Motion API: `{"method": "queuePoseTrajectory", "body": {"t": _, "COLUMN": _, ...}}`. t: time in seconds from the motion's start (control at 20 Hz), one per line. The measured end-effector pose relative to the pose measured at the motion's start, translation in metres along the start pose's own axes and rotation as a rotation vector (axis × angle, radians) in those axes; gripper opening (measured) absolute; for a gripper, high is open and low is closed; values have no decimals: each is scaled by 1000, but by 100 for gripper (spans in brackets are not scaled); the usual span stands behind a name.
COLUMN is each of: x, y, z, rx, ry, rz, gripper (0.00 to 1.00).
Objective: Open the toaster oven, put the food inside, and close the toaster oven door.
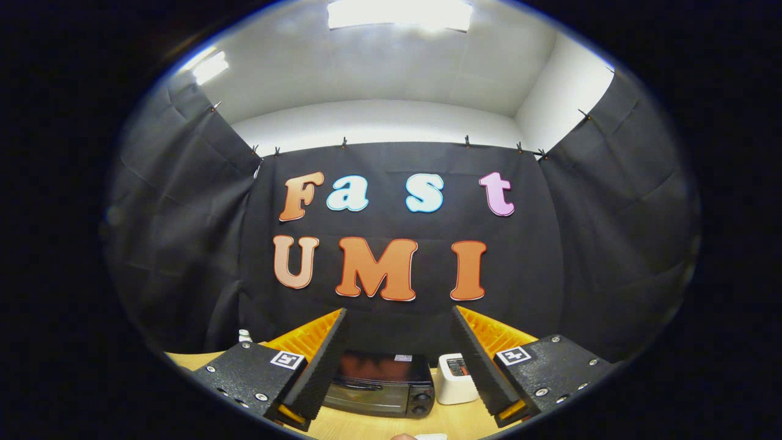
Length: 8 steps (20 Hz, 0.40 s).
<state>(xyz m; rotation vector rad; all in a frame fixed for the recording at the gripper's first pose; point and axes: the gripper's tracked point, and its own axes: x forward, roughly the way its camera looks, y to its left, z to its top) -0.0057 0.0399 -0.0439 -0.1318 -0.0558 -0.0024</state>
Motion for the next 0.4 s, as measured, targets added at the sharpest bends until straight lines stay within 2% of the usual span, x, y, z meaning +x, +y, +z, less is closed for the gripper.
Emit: {"method": "queuePoseTrajectory", "body": {"t": 0.4, "x": -6, "y": -33, "z": 9, "rx": 47, "ry": 34, "rz": 8, "gripper": 98}}
